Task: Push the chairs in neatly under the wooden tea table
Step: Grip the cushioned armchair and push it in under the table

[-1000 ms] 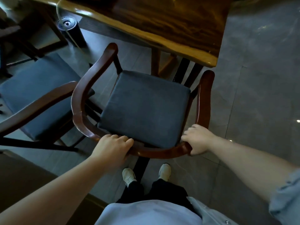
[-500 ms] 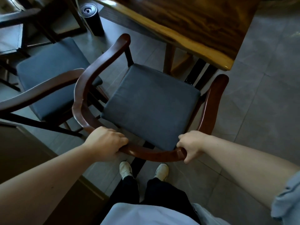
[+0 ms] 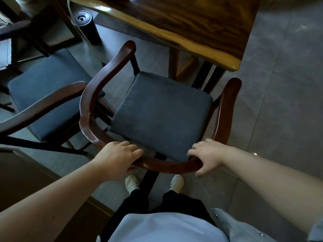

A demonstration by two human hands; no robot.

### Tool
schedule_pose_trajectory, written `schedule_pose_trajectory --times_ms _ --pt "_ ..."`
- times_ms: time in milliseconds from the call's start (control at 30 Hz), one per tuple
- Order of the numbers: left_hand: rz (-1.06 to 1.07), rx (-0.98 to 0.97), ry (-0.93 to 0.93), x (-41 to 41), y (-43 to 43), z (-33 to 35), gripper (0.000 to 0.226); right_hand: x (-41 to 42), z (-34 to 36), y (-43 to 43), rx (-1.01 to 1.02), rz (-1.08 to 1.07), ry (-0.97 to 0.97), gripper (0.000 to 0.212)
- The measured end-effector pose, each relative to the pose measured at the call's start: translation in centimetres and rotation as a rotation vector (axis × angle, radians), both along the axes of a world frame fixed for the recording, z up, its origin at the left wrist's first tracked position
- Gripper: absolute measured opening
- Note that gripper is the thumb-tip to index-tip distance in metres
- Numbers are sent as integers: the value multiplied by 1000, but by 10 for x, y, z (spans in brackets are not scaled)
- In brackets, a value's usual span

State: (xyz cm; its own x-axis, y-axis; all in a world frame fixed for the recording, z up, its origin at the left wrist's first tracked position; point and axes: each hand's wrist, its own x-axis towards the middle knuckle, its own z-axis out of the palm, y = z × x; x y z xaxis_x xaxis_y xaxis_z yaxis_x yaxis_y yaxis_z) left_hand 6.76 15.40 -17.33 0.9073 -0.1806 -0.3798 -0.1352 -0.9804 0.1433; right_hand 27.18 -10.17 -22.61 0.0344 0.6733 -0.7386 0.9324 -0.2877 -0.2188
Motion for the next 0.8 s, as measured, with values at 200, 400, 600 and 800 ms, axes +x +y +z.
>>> schedule_pose_trajectory --times_ms 200,400,600,800 --pt "-124 8 -102 -11 39 4 57 -66 35 13 365 -397 174 80" --pt "-181 18 -110 -6 87 -5 46 -131 22 54 518 -604 30 63" --pt "-316 -54 -126 9 101 -15 11 -153 4 66 808 -819 -238 29" --pt "-309 58 -29 30 126 -8 19 -148 3 94 779 -862 -260 25"
